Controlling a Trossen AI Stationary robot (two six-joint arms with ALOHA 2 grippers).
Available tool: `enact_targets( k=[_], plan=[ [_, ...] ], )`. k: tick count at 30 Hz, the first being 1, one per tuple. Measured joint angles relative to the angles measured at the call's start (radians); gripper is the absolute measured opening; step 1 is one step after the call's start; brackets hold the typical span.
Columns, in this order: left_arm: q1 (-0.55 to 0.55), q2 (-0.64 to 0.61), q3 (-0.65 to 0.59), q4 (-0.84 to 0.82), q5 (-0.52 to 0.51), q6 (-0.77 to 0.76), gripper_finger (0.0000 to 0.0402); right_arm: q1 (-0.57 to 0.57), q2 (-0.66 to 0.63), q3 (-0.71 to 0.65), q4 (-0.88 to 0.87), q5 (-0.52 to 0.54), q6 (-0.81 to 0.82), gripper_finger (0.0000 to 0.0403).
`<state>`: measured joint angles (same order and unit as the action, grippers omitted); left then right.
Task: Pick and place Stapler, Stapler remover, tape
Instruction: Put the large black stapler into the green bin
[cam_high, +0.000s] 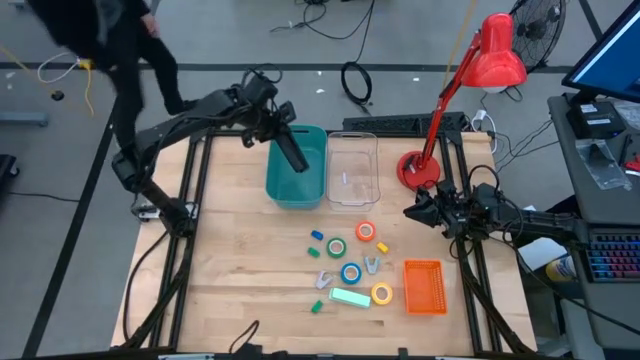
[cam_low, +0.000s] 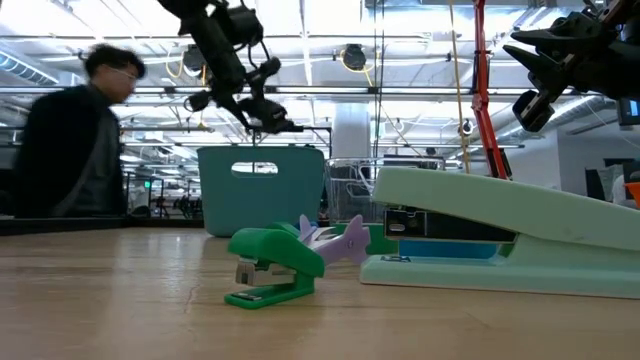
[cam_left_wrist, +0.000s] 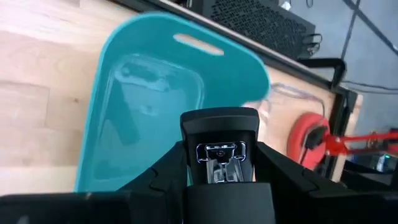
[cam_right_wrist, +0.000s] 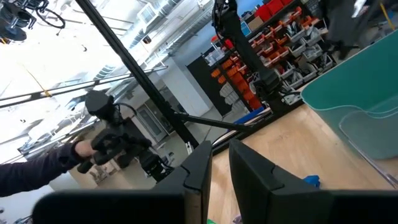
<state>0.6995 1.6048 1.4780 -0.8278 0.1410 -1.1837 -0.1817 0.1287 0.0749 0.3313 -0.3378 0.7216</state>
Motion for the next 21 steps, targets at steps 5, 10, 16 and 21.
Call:
enact_targets(
  k=[5, 10, 16, 21],
  plan=[
    [-0.001, 0.092, 0.0, 0.04, 0.02, 0.025, 0.0156, 0.0, 0.0, 0.0, 0.0, 0.001, 0.0, 0.005],
    [0.0, 0.179, 0.0, 0.04, 0.043, 0.065, 0.0156, 0.0, 0.0, 0.0, 0.0, 0.001, 0.0, 0.005],
    [-0.002, 0.256, 0.066, -0.016, 0.043, 0.127, 0.0156, 0.0, 0.0, 0.0, 0.0, 0.029, 0.0, 0.005],
    [-0.003, 0.338, 0.207, -0.158, -0.018, 0.209, 0.0156, 0.0, 0.0, 0.0, -0.003, 0.028, 0.0, 0.005]
  ],
)
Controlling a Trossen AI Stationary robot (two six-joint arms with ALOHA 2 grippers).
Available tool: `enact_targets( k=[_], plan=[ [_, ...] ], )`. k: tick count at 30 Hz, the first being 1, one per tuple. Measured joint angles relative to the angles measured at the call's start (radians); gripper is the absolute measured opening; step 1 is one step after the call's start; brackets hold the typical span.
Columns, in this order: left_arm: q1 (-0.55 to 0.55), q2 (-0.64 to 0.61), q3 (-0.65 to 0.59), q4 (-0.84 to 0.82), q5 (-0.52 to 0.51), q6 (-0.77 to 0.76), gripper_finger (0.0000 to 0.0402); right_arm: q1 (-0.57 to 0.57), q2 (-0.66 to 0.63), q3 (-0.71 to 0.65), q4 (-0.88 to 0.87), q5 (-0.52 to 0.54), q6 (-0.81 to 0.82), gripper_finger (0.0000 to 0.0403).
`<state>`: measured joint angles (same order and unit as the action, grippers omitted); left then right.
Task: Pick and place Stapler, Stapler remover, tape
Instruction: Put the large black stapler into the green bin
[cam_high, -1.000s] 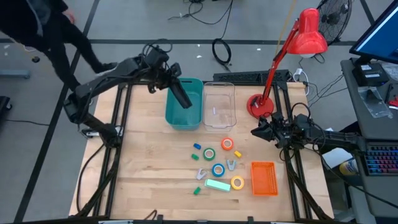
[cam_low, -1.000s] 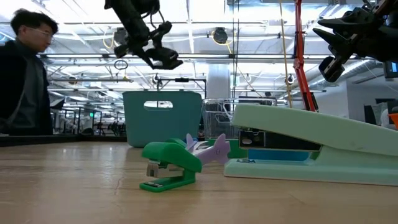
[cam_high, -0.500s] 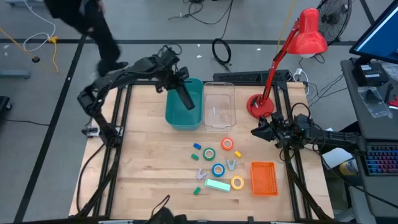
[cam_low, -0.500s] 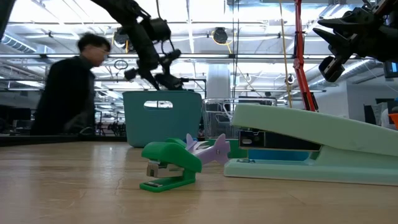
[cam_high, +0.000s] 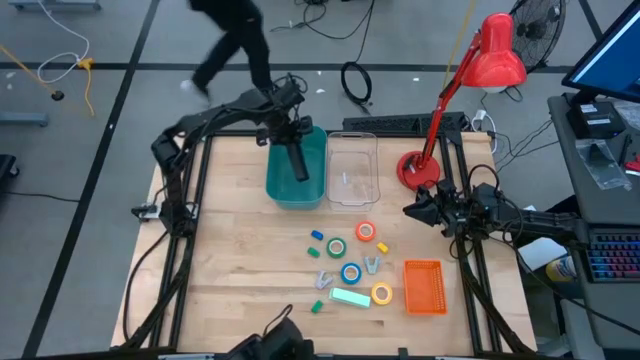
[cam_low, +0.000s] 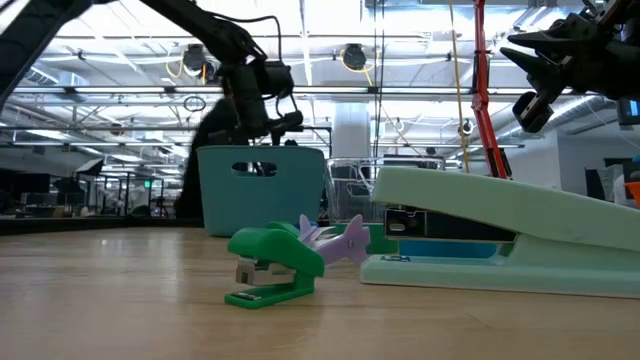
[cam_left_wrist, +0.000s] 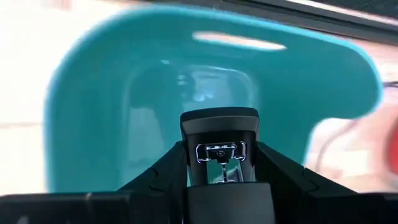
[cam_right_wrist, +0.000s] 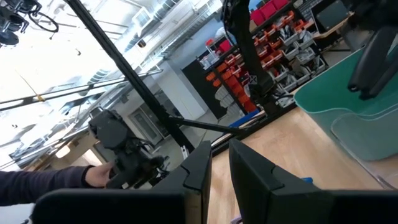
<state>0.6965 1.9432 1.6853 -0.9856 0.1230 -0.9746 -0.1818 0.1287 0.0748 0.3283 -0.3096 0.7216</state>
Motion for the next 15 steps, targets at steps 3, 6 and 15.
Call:
enact_targets(
  k=[3, 6, 15],
  plan=[
    [-0.006, 0.051, 0.074, -0.103, -0.023, 0.034, 0.0156, 0.0, 0.0, 0.0, 0.0, 0.0, 0.001, 0.005],
    [-0.018, 0.079, 0.111, -0.138, -0.044, 0.045, 0.0156, 0.0, 0.0, 0.0, 0.0, -0.001, 0.008, 0.005],
    [-0.037, 0.123, 0.125, -0.223, -0.101, 0.083, 0.0156, 0.0, 0.0, 0.0, 0.0, -0.001, 0.008, 0.005]
  ],
)
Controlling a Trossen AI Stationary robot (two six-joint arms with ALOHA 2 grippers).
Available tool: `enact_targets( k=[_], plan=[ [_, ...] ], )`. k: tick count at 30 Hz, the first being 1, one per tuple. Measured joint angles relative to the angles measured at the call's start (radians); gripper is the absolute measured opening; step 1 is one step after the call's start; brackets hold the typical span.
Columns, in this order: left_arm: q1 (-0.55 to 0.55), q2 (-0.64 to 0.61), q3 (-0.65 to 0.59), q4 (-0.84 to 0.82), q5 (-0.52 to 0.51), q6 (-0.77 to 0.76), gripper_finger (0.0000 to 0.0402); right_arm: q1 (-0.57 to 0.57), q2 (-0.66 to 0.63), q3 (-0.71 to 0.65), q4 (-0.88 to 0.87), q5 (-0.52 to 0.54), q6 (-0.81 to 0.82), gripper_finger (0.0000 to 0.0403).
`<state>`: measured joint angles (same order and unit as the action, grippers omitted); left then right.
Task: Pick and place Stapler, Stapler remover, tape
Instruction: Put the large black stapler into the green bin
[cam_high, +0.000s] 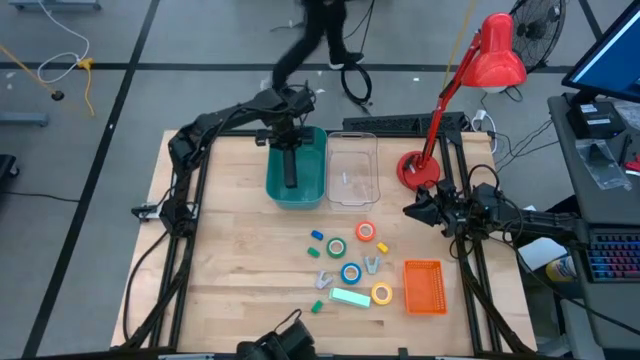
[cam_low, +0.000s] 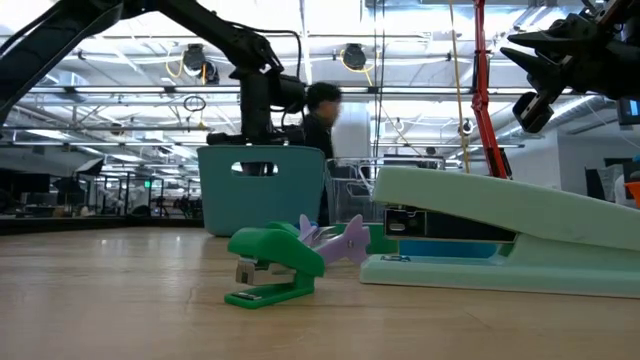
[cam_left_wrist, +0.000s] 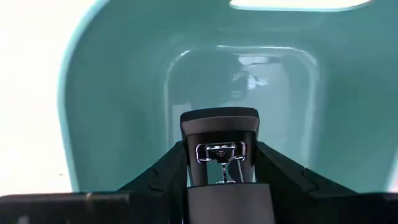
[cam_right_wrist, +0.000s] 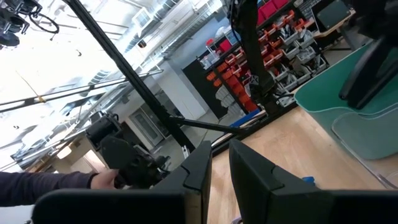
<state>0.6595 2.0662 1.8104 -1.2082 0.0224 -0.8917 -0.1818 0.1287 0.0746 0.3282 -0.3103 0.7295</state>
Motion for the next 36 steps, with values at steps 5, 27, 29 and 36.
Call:
enact_targets(
  k=[5, 27, 29, 36],
  plan=[
    [-0.001, 0.028, 0.0, 0.009, -0.004, 0.004, 0.0156, 0.0, 0.0, 0.0, 0.0, 0.0, 0.003, 0.005],
    [-0.025, 0.095, 0.0, 0.039, -0.005, 0.047, 0.0161, 0.0, 0.0, 0.0, -0.004, 0.0, 0.011, 0.005],
    [-0.026, 0.103, 0.0, 0.037, -0.008, 0.05, 0.0178, 0.0, 0.0, 0.0, -0.003, 0.0, 0.011, 0.005],
    [-0.032, 0.125, 0.0, 0.041, -0.001, 0.068, 0.0184, 0.0, 0.0, 0.0, -0.003, 0.0, 0.018, 0.005]
  ],
)
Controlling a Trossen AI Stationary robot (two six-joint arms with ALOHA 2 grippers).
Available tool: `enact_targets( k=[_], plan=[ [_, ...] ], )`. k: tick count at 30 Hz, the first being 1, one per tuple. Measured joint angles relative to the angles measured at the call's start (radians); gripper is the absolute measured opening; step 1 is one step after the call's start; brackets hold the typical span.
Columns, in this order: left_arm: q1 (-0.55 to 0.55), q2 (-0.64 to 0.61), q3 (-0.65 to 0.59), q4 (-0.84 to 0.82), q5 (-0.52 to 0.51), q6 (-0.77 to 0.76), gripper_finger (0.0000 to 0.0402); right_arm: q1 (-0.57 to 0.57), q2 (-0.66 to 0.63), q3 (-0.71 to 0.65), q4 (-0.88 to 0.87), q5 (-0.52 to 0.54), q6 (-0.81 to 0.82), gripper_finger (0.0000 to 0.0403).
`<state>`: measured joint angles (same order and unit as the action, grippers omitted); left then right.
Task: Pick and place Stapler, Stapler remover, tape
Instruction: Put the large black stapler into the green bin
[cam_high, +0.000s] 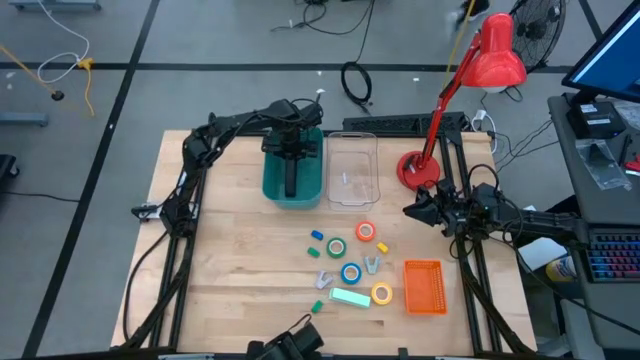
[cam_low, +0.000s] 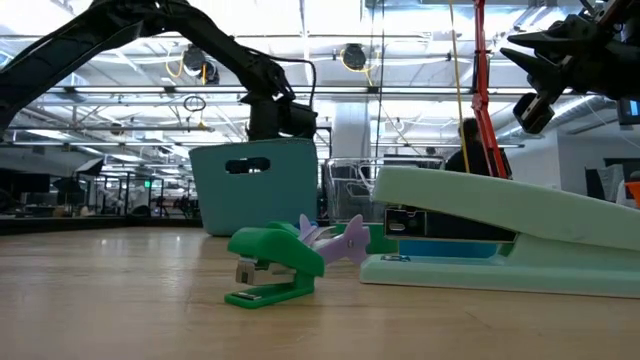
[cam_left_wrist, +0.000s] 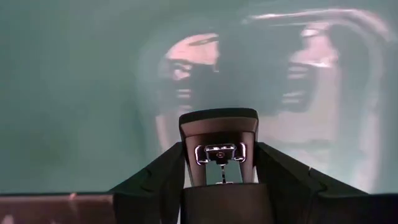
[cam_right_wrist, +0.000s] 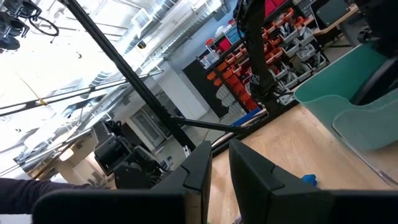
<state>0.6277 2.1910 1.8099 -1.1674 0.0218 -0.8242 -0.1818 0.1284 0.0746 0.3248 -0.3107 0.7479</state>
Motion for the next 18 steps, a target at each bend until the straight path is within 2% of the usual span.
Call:
enact_targets(
  k=[7, 12, 18],
  plan=[
    [-0.001, 0.0, 0.0, 0.013, 0.016, 0.019, 0.0175, 0.0, 0.0, 0.0, 0.0, 0.0, 0.0, 0.005],
    [-0.004, 0.0, 0.0, 0.017, 0.024, 0.019, 0.0218, 0.0, 0.0, 0.0, 0.0, 0.0, -0.001, 0.005],
    [0.0, 0.0, 0.0, 0.025, 0.103, 0.02, 0.0271, 0.0, 0.0, 0.0, 0.0, 0.0, -0.002, 0.005]
  ],
)
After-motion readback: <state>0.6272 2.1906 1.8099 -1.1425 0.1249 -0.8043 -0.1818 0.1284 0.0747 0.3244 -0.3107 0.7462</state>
